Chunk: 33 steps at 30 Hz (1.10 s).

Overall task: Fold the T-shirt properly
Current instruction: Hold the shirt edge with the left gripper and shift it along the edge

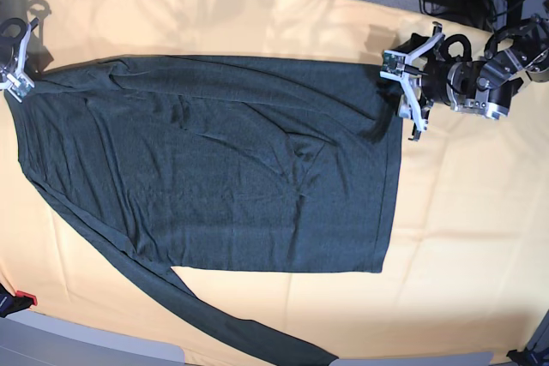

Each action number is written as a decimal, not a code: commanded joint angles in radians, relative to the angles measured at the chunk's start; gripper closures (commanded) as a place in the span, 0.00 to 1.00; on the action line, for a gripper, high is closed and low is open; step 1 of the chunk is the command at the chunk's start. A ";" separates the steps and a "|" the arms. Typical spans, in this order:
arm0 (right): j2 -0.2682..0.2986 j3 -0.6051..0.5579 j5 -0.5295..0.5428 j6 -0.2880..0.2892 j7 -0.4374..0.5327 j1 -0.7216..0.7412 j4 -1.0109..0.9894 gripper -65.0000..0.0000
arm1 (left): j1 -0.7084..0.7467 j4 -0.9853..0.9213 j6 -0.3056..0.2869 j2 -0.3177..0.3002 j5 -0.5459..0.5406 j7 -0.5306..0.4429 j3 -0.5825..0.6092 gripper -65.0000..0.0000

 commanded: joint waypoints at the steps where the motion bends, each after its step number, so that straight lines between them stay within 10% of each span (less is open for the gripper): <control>1: 0.023 0.011 0.002 -0.012 0.007 0.003 0.007 1.00 | -0.009 -0.004 0.049 -0.012 0.045 0.042 -0.004 0.61; 5: 0.023 0.011 0.002 -0.012 0.007 0.003 0.007 1.00 | -0.011 -0.004 0.125 -0.012 0.045 0.042 -0.004 0.99; 16: 0.023 0.011 0.002 -0.012 0.003 0.003 0.007 1.00 | -0.020 0.060 0.098 -0.018 0.040 0.053 -0.004 1.00; 22: 0.023 0.011 0.002 -0.012 -0.038 0.003 0.007 1.00 | -0.022 0.065 0.098 -0.018 0.040 0.058 -0.004 0.50; 33: 0.023 0.011 0.002 -0.012 -0.038 0.003 0.007 1.00 | -0.026 0.052 0.180 -0.018 0.045 0.061 -0.004 0.59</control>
